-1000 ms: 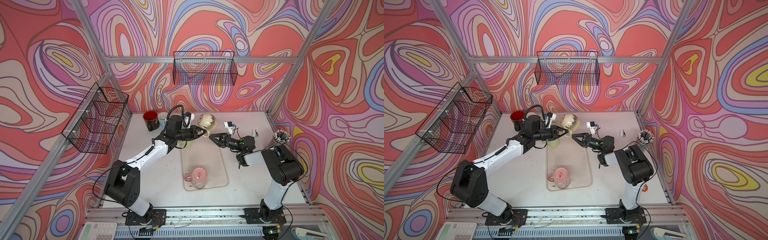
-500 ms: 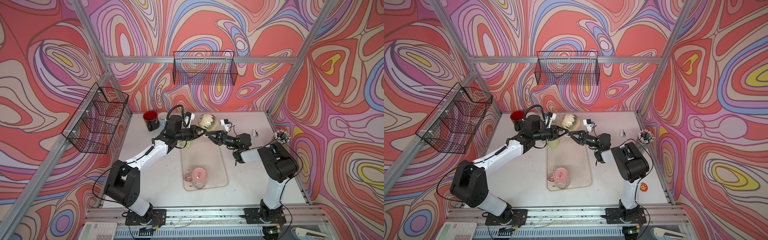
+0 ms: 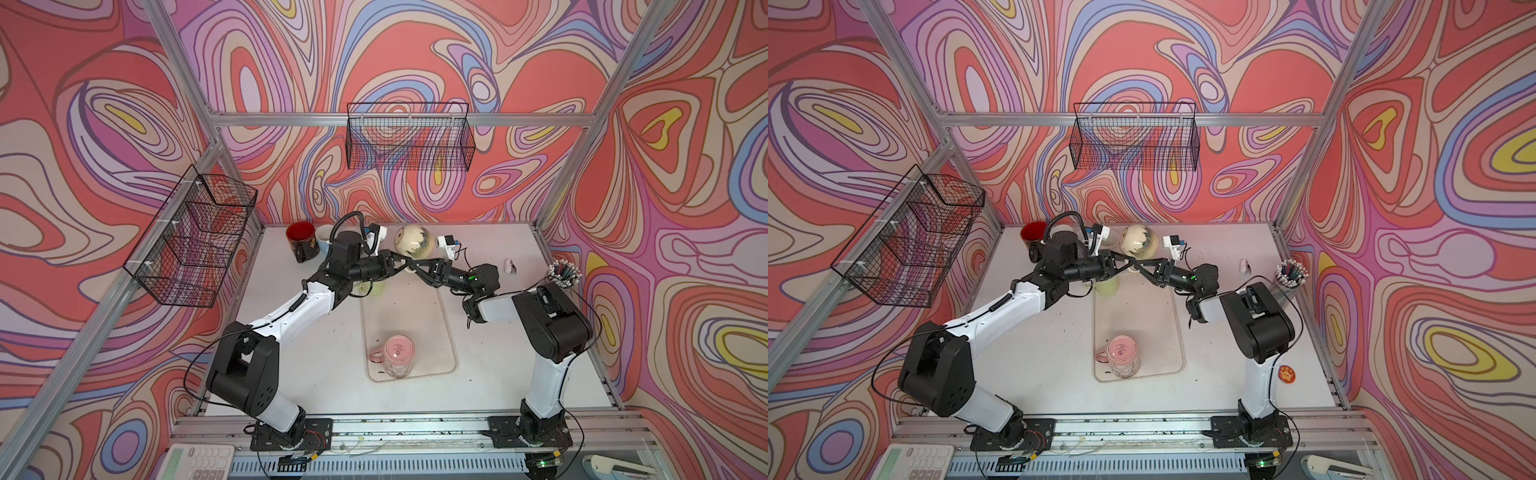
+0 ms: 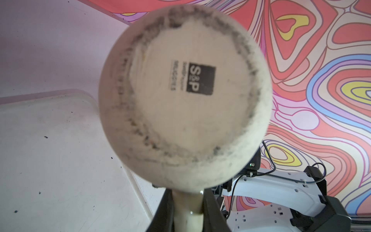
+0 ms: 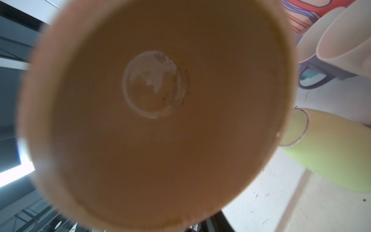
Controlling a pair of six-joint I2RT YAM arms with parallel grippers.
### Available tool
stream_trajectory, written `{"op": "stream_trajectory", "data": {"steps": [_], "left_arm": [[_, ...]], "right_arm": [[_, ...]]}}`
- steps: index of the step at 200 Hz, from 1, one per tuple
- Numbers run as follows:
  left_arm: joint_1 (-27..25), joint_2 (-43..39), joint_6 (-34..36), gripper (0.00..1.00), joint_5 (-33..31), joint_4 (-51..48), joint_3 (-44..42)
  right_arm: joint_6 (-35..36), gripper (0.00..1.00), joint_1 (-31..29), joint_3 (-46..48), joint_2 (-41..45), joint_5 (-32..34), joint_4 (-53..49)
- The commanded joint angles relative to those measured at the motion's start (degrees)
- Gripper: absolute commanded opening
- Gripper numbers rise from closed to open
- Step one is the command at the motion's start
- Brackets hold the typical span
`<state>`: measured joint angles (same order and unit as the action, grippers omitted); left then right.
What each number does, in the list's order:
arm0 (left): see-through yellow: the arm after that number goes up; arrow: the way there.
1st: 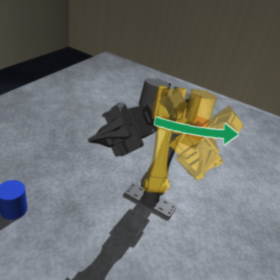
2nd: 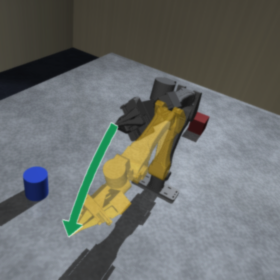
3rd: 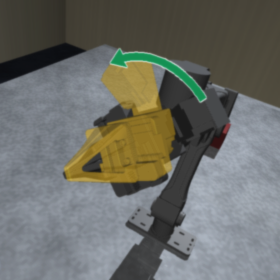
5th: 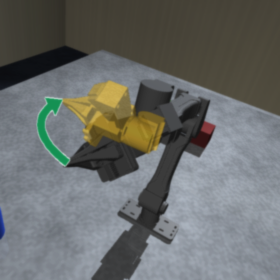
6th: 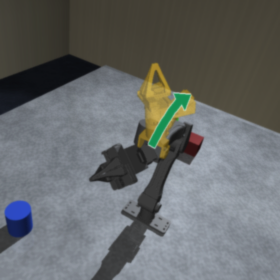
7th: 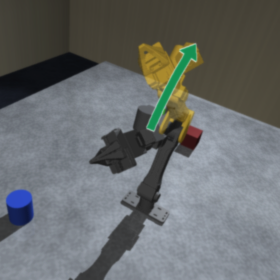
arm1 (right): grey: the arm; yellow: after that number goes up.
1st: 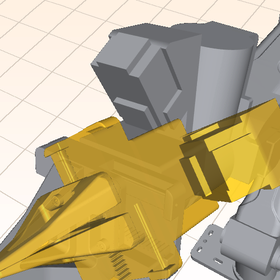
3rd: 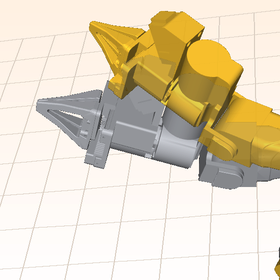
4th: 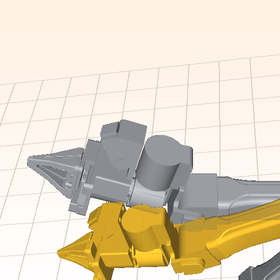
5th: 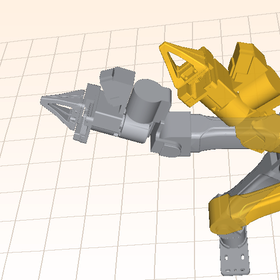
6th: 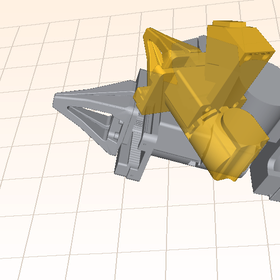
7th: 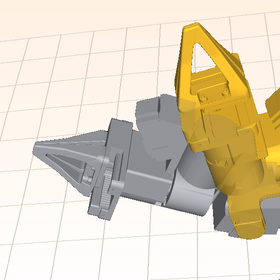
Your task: Turn the mug right side up
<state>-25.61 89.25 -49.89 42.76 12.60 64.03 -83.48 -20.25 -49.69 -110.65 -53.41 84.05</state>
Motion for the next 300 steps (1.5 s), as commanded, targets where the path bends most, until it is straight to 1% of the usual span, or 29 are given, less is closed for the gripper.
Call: {"op": "stream_trajectory", "data": {"steps": [1,28,66,76,119,159,194,243,257,280,300], "left_arm": [[-0.1,-2.8,-0.4,0.00,2.5,8.5,-0.1],[-0.1,-2.8,-1.0,0.00,2.5,9.7,-1.3],[-0.2,-2.5,-2.8,0.00,2.6,13.3,-4.6],[-0.2,-2.4,-3.0,0.00,2.4,13.8,-5.5],[-0.2,-3.0,-2.0,0.00,1.3,14.0,-8.3],[-0.3,-3.0,0.2,0.00,0.3,11.4,-8.8],[-0.2,-3.0,2.1,0.06,-0.7,8.9,-8.8],[-0.3,-1.7,1.9,0.20,-0.8,9.1,-9.2],[-0.3,-1.1,1.4,0.23,-0.8,9.6,-9.4],[-0.4,-0.8,1.5,0.24,-1.2,9.4,-9.5],[-0.6,-0.9,2.5,0.23,-1.6,7.8,-9.0]], "right_arm": [[-0.1,0.29,-0.2,-1.6,-1.0,0.8,1.3],[-0.2,0.23,-0.3,-1.7,-1.0,0.9,1.3],[-0.4,0.06,-0.2,-2.1,-1.3,1.6,1.3],[-0.7,0.00,-0.2,-2.2,-1.4,1.6,1.2],[-0.5,0.00,-0.3,-1.2,-1.5,2.4,1.1],[0.1,0.00,-0.1,0.6,-1.3,2.9,1.0],[0.5,0.00,0.3,2.2,-1.0,2.7,1.0],[0.7,0.00,0.7,4.1,-0.9,2.4,1.0],[0.8,0.00,0.9,4.3,-0.8,2.5,1.0],[0.7,0.00,1.0,4.4,-0.7,2.3,1.0],[0.7,0.00,1.1,4.3,-0.7,2.2,1.0]]}}
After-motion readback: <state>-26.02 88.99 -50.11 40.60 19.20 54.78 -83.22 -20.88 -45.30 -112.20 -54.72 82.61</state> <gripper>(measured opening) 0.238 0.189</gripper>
